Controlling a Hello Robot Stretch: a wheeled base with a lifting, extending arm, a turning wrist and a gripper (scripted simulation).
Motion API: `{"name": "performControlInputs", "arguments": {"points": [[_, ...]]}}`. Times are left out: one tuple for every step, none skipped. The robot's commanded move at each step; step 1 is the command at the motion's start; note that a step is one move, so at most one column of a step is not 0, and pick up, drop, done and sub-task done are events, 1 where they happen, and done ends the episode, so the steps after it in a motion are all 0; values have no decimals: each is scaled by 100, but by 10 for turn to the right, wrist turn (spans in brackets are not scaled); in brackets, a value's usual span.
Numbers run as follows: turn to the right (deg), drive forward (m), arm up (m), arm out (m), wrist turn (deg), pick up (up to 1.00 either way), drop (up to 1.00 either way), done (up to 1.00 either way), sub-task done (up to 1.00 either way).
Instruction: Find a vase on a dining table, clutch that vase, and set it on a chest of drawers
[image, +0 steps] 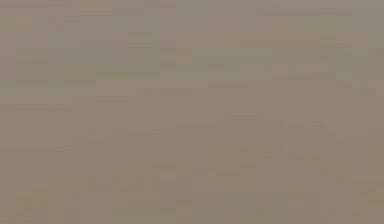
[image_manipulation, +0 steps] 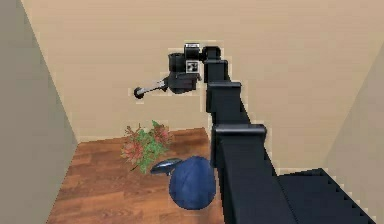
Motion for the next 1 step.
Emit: {"name": "performControlInputs", "arguments": {"points": [[0, 0, 0, -8, 0, 0, 0, 0, 0]]}}
